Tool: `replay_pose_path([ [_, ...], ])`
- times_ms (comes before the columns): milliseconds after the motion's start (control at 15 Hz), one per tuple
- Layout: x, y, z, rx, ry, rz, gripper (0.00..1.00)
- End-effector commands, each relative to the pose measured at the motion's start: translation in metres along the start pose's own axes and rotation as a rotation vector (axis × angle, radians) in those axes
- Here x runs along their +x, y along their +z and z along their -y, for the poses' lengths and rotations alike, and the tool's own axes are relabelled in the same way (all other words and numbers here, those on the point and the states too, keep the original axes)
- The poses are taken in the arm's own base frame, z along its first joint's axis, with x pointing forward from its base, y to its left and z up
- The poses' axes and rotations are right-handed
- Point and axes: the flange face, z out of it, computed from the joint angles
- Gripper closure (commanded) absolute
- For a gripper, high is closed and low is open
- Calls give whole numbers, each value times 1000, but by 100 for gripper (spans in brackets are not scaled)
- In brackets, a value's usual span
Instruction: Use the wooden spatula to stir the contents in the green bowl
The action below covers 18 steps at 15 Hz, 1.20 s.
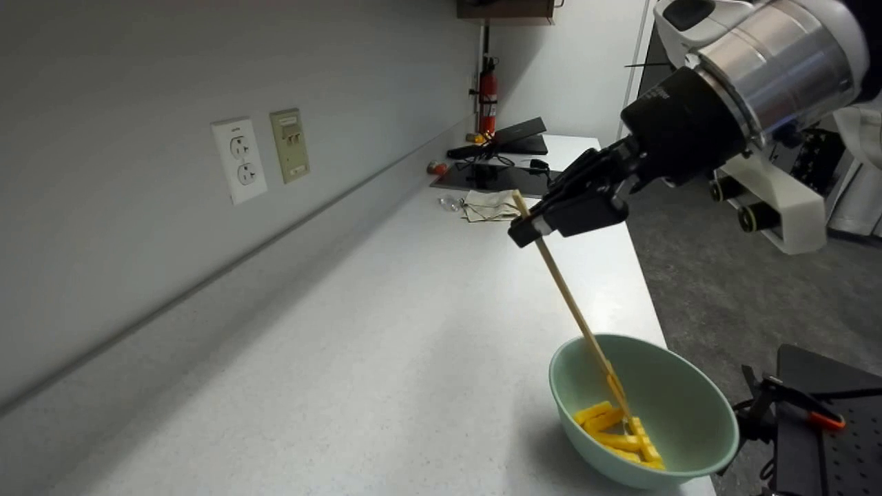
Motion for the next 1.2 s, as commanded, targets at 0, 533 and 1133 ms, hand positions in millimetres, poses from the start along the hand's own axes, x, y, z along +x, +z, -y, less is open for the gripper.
replay_pose_path([
  [0, -9, -21, -24, -100, 18, -63, 96],
  [533, -4, -26, -6, -73, 23, -125, 96],
  [1133, 1, -26, 17, 3, -47, -120, 96],
])
